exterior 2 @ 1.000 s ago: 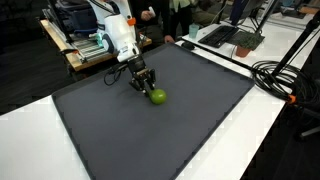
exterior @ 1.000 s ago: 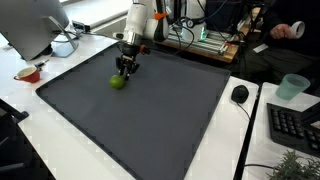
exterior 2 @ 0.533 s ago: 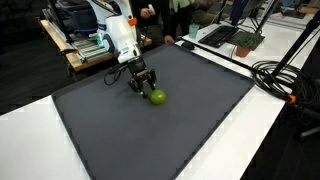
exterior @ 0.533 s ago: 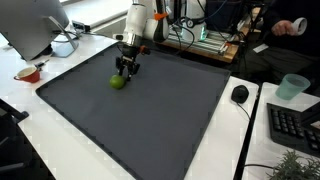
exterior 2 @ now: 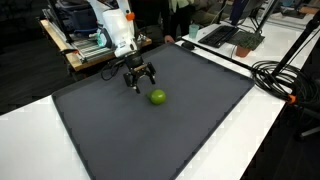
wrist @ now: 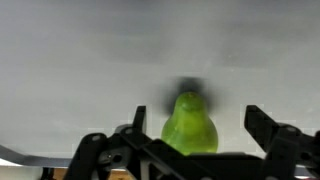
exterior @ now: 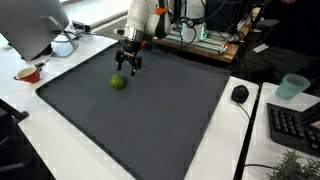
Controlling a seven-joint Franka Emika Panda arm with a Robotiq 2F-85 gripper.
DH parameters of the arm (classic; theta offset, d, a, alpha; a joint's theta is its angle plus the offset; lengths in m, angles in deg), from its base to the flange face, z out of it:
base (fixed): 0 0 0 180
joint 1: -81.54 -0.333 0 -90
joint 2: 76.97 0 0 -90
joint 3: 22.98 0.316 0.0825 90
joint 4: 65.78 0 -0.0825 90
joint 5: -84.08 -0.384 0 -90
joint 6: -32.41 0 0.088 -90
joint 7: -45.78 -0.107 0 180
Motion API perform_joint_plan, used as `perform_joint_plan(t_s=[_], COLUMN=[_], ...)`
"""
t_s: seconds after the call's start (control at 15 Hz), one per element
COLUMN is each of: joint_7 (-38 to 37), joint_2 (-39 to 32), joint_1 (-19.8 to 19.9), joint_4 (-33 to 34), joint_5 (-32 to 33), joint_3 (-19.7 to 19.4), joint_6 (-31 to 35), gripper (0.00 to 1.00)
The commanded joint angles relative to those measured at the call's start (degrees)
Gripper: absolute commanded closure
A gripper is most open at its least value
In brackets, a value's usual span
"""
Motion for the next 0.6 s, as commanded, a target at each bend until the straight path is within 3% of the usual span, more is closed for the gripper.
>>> perform_joint_plan(t_s=[0.0,0.2,0.4,0.47,0.53], joint_7=[-4.68,-7.45,-8.53,-6.70,-7.14], joint_2=[8.93,10.51,8.56,9.08,8.93], joint_1=[9.29,18.36,23.22,20.33,21.71], joint_4=[-9.70,-13.85,-14.22,-13.81,-14.32], joint_5=[12.09,26.57,41.20,34.60,37.76], joint_3=[4.19,8.23,9.47,7.90,8.30], joint_6=[2.37,10.97,14.39,13.14,13.52], gripper=[0.00,0.00,0.00,0.00,0.00])
